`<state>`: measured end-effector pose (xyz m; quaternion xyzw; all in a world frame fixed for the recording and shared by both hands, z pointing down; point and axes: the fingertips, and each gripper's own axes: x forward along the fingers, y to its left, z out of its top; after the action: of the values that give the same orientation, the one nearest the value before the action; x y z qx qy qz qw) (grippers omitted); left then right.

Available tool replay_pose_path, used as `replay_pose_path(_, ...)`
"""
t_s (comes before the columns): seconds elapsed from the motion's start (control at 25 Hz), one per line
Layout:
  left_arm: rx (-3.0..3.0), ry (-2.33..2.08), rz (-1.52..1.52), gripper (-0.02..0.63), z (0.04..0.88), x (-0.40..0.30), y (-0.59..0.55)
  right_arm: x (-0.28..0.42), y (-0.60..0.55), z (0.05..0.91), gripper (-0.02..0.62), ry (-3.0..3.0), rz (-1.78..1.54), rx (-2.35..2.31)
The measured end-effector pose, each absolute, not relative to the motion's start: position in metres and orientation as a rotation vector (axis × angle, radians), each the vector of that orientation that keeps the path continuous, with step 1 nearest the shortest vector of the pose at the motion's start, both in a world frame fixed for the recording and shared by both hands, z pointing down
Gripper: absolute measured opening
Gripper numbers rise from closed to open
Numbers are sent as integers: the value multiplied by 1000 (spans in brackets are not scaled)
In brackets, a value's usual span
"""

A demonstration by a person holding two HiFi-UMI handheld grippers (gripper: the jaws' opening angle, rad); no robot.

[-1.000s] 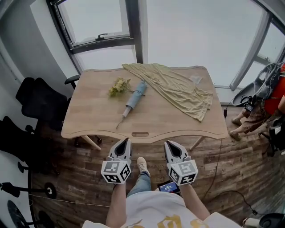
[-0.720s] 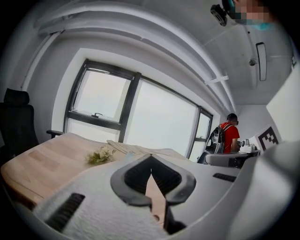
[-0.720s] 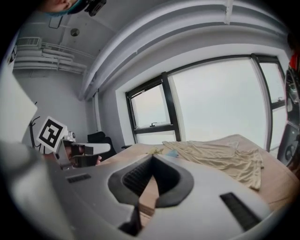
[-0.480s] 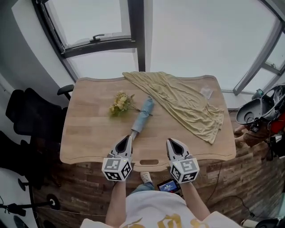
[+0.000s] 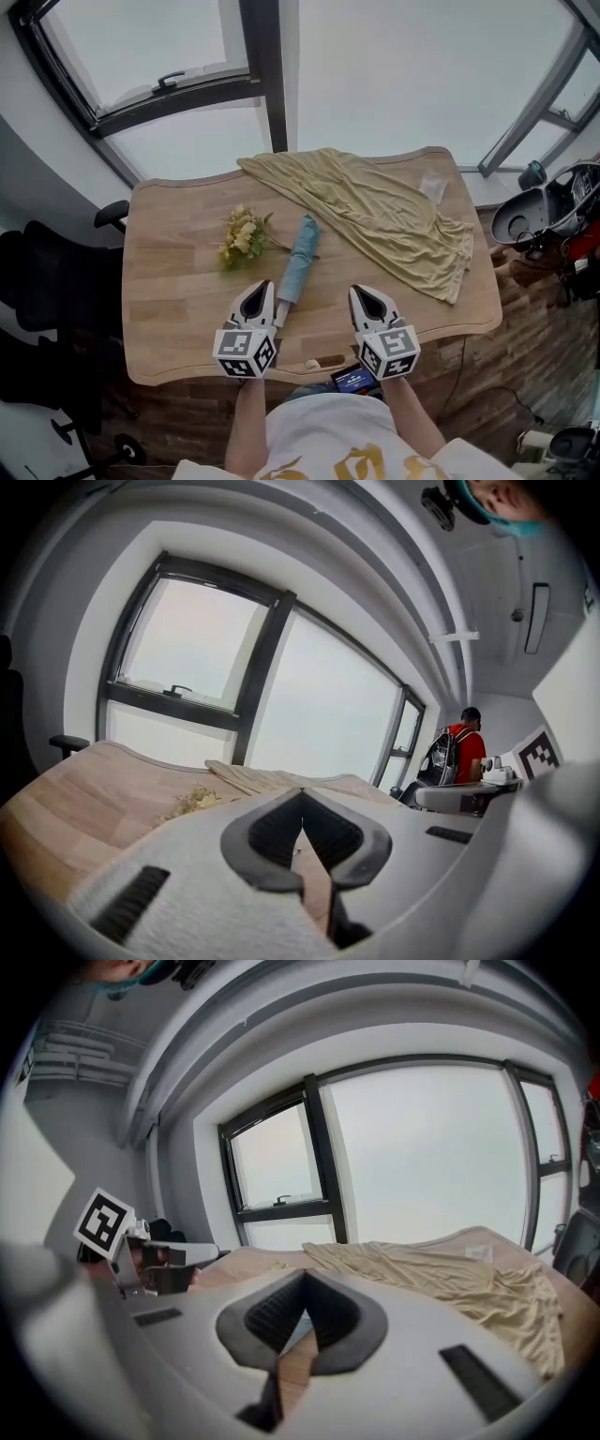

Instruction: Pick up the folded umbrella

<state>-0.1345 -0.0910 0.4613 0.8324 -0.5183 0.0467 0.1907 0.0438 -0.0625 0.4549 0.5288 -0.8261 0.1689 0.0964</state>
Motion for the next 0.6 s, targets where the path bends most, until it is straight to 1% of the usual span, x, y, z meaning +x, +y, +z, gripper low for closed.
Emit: replay_pose_path(0.6,2320,-1439,200,11,486,-127,-128,45,-98,478,11,-2437,548,1527)
